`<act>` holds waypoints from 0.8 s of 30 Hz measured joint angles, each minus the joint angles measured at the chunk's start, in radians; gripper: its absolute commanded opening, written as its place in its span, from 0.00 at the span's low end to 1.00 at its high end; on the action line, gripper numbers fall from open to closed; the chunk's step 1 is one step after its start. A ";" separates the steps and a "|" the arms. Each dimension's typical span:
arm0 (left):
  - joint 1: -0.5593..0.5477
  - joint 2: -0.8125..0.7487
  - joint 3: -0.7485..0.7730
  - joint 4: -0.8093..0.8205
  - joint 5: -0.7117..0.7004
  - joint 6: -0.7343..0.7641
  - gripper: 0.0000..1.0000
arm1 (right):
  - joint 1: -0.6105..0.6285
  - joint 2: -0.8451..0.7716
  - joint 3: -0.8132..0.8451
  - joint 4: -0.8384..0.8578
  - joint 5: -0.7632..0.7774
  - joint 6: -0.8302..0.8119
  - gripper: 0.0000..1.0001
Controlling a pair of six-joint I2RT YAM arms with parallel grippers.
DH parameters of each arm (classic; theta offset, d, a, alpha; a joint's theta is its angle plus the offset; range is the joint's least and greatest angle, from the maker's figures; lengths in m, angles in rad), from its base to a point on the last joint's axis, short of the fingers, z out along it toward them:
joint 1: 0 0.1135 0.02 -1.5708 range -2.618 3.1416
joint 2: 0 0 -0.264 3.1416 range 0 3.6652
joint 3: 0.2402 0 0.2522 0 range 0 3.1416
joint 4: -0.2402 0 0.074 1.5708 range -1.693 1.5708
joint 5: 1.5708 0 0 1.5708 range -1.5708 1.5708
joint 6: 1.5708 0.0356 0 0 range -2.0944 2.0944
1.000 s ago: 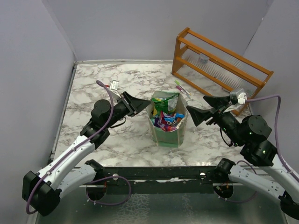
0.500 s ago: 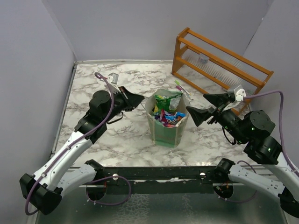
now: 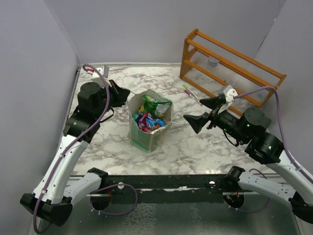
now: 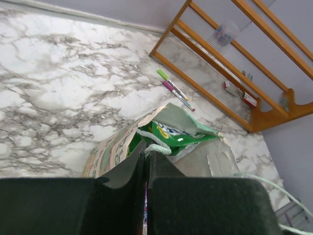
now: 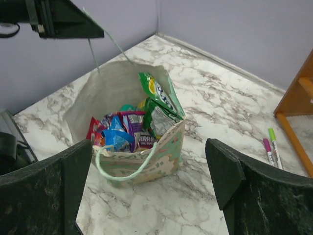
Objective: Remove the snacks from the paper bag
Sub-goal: Adjust the paper bag at the center of the board.
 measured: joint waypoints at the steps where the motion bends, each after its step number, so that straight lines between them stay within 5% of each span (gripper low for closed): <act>1: 0.000 0.000 0.018 -0.013 -0.008 0.023 0.00 | 0.000 0.017 0.000 0.000 -0.014 -0.001 0.99; 10: 0.007 -0.010 0.058 -0.050 -0.042 0.146 0.00 | 0.000 0.145 0.002 -0.005 -0.131 0.002 1.00; 24: 0.007 -0.047 0.026 0.008 0.127 0.184 0.00 | 0.000 0.357 0.174 -0.103 -0.222 0.024 0.76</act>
